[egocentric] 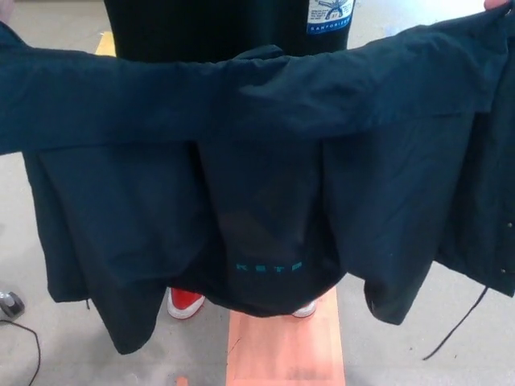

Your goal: A person hands a coat to the robot and the robot grabs it with both hands and holds it while the person wears the coat.

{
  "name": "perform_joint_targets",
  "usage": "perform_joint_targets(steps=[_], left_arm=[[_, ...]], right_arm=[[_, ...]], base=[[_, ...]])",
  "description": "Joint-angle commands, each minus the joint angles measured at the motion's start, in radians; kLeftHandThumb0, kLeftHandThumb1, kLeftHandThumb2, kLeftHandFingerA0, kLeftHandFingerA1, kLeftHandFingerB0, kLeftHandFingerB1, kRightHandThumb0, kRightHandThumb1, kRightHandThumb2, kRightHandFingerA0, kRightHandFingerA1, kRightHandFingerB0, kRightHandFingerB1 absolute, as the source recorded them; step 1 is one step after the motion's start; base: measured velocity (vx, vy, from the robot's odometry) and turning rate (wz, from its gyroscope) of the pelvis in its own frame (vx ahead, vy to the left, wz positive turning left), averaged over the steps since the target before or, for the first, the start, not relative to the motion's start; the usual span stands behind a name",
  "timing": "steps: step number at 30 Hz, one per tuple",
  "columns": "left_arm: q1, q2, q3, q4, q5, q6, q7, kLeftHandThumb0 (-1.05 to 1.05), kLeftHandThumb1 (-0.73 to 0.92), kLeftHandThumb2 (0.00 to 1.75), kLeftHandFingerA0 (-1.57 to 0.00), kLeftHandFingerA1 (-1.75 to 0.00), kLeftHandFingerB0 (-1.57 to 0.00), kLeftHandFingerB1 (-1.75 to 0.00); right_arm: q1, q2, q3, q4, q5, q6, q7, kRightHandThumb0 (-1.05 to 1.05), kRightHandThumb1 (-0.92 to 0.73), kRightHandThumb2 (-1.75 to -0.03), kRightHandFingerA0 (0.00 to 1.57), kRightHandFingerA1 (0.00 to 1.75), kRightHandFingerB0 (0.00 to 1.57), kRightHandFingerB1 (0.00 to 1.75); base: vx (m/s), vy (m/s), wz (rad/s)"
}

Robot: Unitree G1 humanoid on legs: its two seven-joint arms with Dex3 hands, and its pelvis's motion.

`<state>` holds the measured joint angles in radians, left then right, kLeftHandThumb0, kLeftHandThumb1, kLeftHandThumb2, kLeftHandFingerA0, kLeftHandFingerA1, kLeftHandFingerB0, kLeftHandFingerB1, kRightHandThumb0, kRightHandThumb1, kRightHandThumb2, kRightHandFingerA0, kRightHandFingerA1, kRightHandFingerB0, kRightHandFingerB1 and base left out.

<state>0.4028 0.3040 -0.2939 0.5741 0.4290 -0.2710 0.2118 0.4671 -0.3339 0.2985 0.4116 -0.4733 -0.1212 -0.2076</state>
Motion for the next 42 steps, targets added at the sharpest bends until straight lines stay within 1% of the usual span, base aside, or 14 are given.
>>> perform_joint_targets(steps=[1,9,11,15,16,18,27,28,30,33,35,36,41,42], left_arm=[[-0.023,0.086,0.001,-0.036,0.11,-0.331,0.224,-0.31,0.82,0.66,-0.85,-0.47,-0.71,-0.44],[0.014,0.147,0.153,-0.342,0.004,-0.515,0.167,-0.35,0.75,0.62,-0.77,-0.46,-0.49,-0.37],[0.029,0.159,0.179,-0.39,-0.005,-0.535,0.159,-0.48,0.6,0.91,-0.58,-0.58,-0.35,-0.49],[0.055,0.198,0.275,-0.55,-0.062,-0.584,0.111,-0.67,0.68,0.61,-0.27,-0.32,-0.22,-0.28],[0.061,0.209,0.294,-0.591,-0.098,-0.586,0.089,-0.38,0.36,0.96,-0.01,-0.5,0.0,-0.47],[0.075,0.227,0.339,-0.672,-0.149,-0.584,0.056,-0.8,0.55,0.91,-0.07,-0.33,-0.11,-0.35],[0.059,0.332,0.483,-0.955,-0.423,-0.54,-0.061,-0.86,0.52,0.91,-0.02,-0.33,-0.09,-0.39],[0.053,0.337,0.511,-0.988,-0.431,-0.533,-0.062,-0.83,0.5,0.91,0.0,-0.32,-0.08,-0.39],[0.004,0.33,0.545,-1.013,-0.429,-0.543,-0.045,-0.91,0.56,0.9,0.0,-0.2,-0.08,-0.35],[-0.088,0.331,0.551,-1.012,-0.447,-0.552,-0.041,-0.88,0.54,0.91,0.0,-0.23,-0.12,-0.37],[-0.152,0.353,0.549,-1.021,-0.503,-0.511,-0.072,-0.84,0.56,0.58,0.0,-0.33,-0.08,-0.38],[-0.198,0.366,0.548,-1.015,-0.508,-0.485,-0.082,-0.79,0.46,0.86,0.0,-0.26,-0.06,-0.41],[-0.365,0.423,0.523,-0.962,-0.513,-0.348,-0.174,-0.9,0.52,0.89,0.0,-0.15,0.0,-0.29],[-0.396,0.438,0.515,-0.952,-0.514,-0.324,-0.197,-0.97,0.58,0.89,0.0,-0.11,0.0,-0.24]], right_arm=[[0.134,-0.081,-0.111,-0.218,0.033,-0.34,-0.142,-0.17,-0.81,-0.64,1.09,0.66,0.75,0.67],[0.258,-0.107,-0.319,-0.536,0.252,-0.509,-0.031,-0.31,-0.7,-0.6,0.83,0.48,0.49,0.38],[0.281,-0.109,-0.35,-0.606,0.268,-0.499,-0.011,-0.35,-0.68,-0.6,0.7,0.43,0.42,0.35],[0.321,-0.115,-0.461,-0.816,0.345,-0.468,0.037,-0.63,-0.56,-0.81,0.37,0.46,0.2,0.39],[0.316,-0.112,-0.504,-0.85,0.303,-0.479,0.015,-0.69,-0.59,-0.85,0.3,0.45,0.15,0.39],[0.31,-0.103,-0.586,-0.924,0.241,-0.488,-0.01,-0.7,-0.59,-0.86,0.27,0.44,0.11,0.38],[0.155,-0.158,-0.802,-1.165,0.409,-0.404,0.053,-0.68,-0.69,-0.61,0.24,0.38,0.1,0.29],[0.125,-0.173,-0.829,-1.188,0.422,-0.384,0.06,-0.73,-0.57,-0.88,0.18,0.48,0.04,0.32],[0.066,-0.206,-0.866,-1.221,0.443,-0.333,0.075,-0.67,-0.69,-0.62,0.28,0.41,0.08,0.26],[-0.018,-0.256,-0.899,-1.252,0.471,-0.246,0.096,-0.72,-0.57,-0.87,0.27,0.54,0.06,0.38],[-0.098,-0.302,-0.898,-1.243,0.504,-0.195,0.122,-0.74,-0.55,-0.85,0.25,0.52,0.05,0.37],[-0.138,-0.33,-0.893,-1.229,0.513,-0.176,0.134,-0.75,-0.54,-0.86,0.28,0.52,0.05,0.38],[-0.305,-0.48,-0.879,-1.165,0.546,-0.057,0.237,-0.79,-0.58,-0.92,0.19,0.5,0.03,0.34],[-0.335,-0.511,-0.872,-1.151,0.545,-0.031,0.259,-0.77,-0.72,-0.62,0.25,0.41,0.11,0.27]], base=[[0.0,0.0,0.0],[0.0,0.0,0.0],[0.0,0.0,0.0],[0.0,0.0,0.0],[0.0,0.0,0.0],[0.0,0.0,0.0],[0.0,0.0,0.0],[0.0,0.0,0.0],[0.0,0.0,0.0],[0.0,0.0,0.0],[0.0,0.0,0.0],[0.0,0.0,0.0],[0.0,0.0,0.0],[0.0,0.0,0.0]])
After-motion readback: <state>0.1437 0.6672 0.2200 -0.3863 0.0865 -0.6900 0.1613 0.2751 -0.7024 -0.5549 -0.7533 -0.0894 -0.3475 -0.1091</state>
